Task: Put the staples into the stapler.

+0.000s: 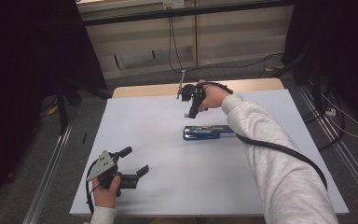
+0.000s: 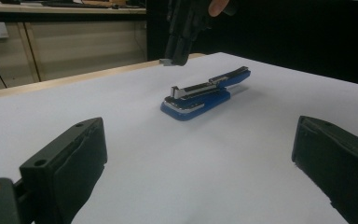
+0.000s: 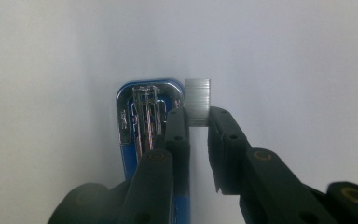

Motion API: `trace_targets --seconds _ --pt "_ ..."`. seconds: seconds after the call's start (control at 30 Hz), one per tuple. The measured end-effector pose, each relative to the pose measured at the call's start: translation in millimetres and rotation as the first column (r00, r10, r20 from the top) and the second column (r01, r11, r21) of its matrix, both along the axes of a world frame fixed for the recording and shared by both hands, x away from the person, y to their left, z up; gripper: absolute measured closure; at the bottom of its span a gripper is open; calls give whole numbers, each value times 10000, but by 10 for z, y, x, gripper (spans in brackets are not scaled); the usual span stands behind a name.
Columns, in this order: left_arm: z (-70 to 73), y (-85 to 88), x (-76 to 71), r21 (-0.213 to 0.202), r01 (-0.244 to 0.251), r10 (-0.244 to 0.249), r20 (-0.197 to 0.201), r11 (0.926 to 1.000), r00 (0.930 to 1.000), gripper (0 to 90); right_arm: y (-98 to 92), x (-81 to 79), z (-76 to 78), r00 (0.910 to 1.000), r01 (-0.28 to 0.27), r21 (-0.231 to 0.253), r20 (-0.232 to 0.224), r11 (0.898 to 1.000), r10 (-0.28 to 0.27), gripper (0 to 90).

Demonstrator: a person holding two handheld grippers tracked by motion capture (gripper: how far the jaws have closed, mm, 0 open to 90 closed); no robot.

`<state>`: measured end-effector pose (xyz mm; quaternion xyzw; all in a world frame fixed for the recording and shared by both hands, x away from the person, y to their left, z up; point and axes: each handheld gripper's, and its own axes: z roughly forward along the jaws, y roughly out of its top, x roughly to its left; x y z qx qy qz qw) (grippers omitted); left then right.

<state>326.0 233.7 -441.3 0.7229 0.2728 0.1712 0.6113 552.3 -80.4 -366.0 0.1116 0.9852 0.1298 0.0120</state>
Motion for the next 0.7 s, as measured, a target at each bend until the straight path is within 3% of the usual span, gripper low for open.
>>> trace_targets --seconds 0.7 --pt "5 -2 -3 53 -24 24 -9 10000 10000 34 13 -87 10 10000 -70 192 -20 9998 70 787"
